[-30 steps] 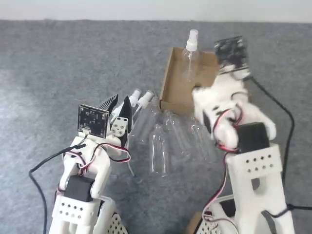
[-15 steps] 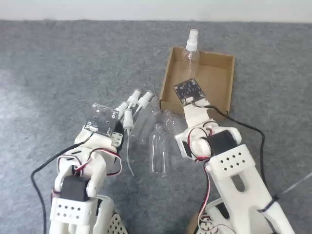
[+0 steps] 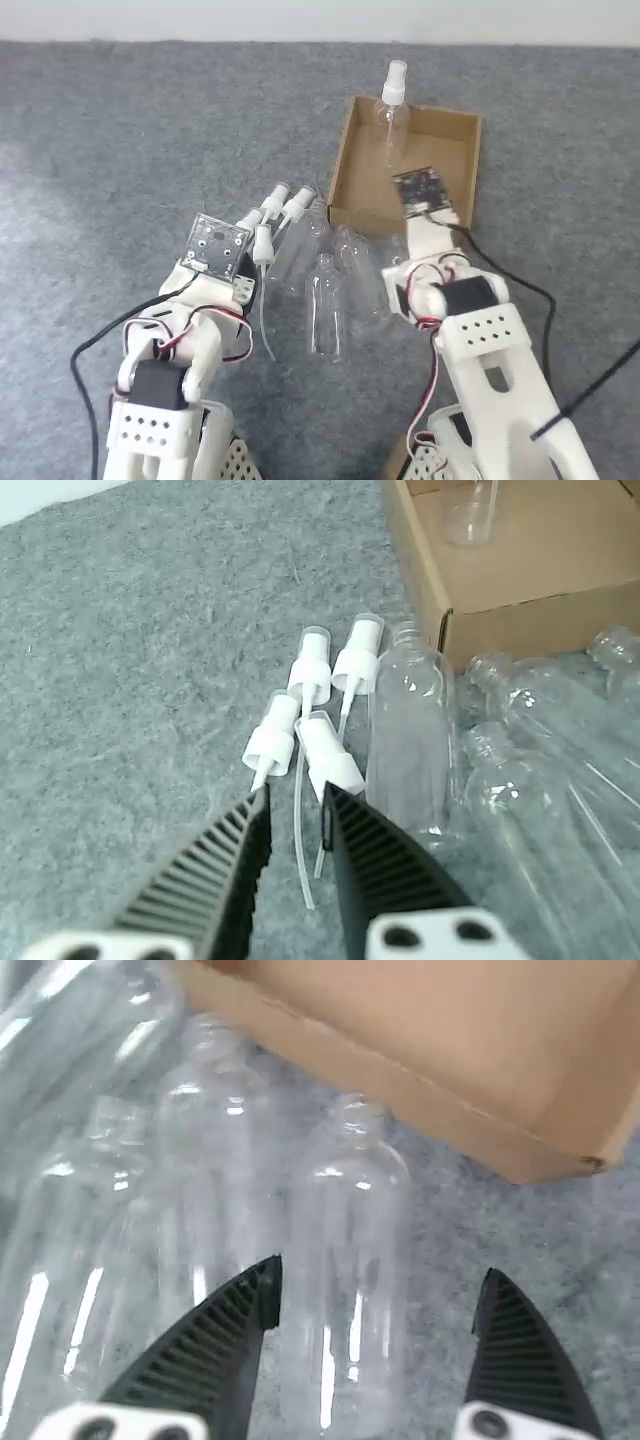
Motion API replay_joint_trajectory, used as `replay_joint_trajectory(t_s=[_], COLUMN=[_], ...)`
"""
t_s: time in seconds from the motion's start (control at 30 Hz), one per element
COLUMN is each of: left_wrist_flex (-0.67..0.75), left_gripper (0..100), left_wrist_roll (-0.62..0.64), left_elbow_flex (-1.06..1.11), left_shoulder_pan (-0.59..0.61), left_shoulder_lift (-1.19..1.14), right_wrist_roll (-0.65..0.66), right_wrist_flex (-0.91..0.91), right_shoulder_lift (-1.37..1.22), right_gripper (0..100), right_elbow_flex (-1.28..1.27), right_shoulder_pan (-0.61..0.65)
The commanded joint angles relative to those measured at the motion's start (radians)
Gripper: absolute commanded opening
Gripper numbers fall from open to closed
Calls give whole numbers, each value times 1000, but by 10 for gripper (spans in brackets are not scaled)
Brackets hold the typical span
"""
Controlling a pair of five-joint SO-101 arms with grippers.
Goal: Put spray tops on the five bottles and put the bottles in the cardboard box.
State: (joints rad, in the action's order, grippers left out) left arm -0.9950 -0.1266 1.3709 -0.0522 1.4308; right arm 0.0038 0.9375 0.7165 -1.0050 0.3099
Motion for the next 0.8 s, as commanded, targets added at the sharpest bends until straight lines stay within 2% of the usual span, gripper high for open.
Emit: replay_joint_trajectory(t_s=[0.0, 0.27, 0.5, 0.63, 0.7, 0.77], left_wrist_flex=[31, 31, 32, 32, 32, 32], left_gripper=[77, 77, 77, 77, 77, 77], left_wrist_roll=[-5, -3, -3, -3, -3, -3], left_elbow_flex=[-5, -5, 10, 10, 10, 10], left_shoulder_pan=[5, 5, 5, 5, 5, 5], left_shoulder_lift=[12, 12, 12, 12, 12, 12], right_wrist_roll=[8, 11, 12, 38, 87, 126], right_wrist_flex=[-65, -62, -54, -54, -54, -54], right_shoulder_lift=[31, 31, 31, 31, 31, 35], right_gripper=[263, 263, 263, 258, 208, 115], right_elbow_flex=[-23, -94, -146, -184, -204, -219], right_shoulder_pan=[-16, 35, -36, -35, -41, -42])
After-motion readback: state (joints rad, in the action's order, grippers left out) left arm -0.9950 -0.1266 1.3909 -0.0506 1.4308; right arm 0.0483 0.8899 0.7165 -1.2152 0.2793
